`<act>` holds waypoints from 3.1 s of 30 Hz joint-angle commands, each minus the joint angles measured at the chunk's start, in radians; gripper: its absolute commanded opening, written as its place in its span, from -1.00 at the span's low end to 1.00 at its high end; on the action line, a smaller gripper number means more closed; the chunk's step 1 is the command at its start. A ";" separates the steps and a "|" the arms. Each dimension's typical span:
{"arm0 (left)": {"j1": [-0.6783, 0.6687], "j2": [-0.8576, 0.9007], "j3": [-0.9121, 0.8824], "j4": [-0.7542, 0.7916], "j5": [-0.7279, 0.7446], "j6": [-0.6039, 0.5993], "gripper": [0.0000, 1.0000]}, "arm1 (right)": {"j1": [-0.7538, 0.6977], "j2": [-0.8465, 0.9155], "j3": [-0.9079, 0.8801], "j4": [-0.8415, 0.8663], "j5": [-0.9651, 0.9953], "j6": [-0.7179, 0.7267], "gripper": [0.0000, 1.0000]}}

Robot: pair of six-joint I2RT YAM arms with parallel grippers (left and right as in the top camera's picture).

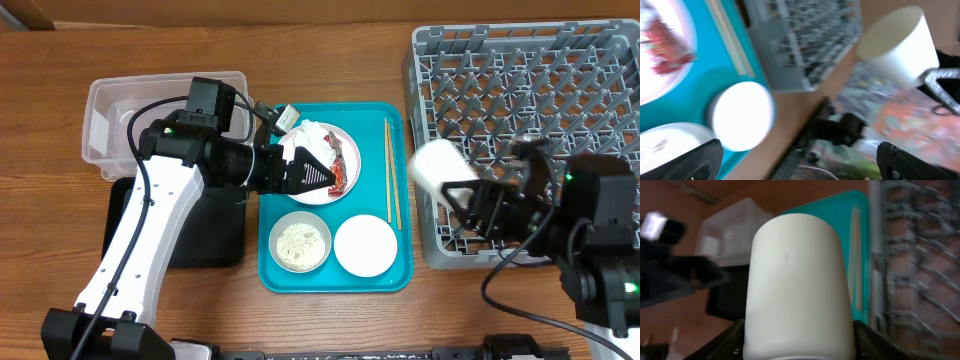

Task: Sort waste into correct bins and load items into the dishwasher

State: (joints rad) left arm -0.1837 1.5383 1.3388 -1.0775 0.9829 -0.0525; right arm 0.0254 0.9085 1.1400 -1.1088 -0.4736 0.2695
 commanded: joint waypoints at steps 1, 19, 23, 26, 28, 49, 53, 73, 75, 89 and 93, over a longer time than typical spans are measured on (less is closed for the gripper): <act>-0.007 -0.009 0.018 0.002 -0.136 -0.007 1.00 | -0.035 0.013 0.019 -0.080 0.353 0.135 0.10; -0.126 -0.009 0.018 0.002 -0.235 -0.008 1.00 | 0.010 0.370 0.024 -0.254 0.367 0.144 0.86; -0.180 -0.009 0.018 -0.015 -0.363 -0.045 1.00 | 0.010 0.348 0.071 -0.260 0.364 0.144 0.92; -0.211 -0.009 0.018 -0.029 -0.478 -0.097 0.91 | 0.010 0.293 0.115 -0.256 0.359 0.143 0.91; -0.233 -0.009 0.018 -0.046 -0.562 -0.151 0.86 | 0.010 0.245 0.140 -0.240 0.350 0.143 0.91; -0.506 0.108 -0.197 0.179 -1.075 -0.649 -0.19 | 0.010 0.062 0.150 -0.131 0.202 0.143 0.91; -0.505 0.182 -0.197 0.212 -1.060 -0.689 -0.21 | 0.010 0.076 0.149 -0.143 0.202 0.143 0.91; -0.497 0.195 -0.164 0.191 -0.925 -0.547 -0.92 | 0.010 0.085 0.138 -0.160 0.203 0.142 0.91; -0.497 0.161 -0.132 0.152 -0.915 -0.546 -0.92 | 0.010 0.085 0.138 -0.160 0.203 0.142 0.91; -0.102 -0.114 -0.040 -0.065 -0.684 -0.360 -0.92 | 0.010 0.085 0.138 -0.160 0.203 0.142 0.91; 0.154 -0.098 -0.049 -0.103 -0.381 -0.179 -0.92 | 0.010 0.085 0.138 -0.160 0.203 0.143 0.91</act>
State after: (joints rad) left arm -0.1528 1.4345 1.2858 -1.1645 0.3290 -0.4133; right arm 0.0334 0.9951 1.2736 -1.2739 -0.2653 0.4141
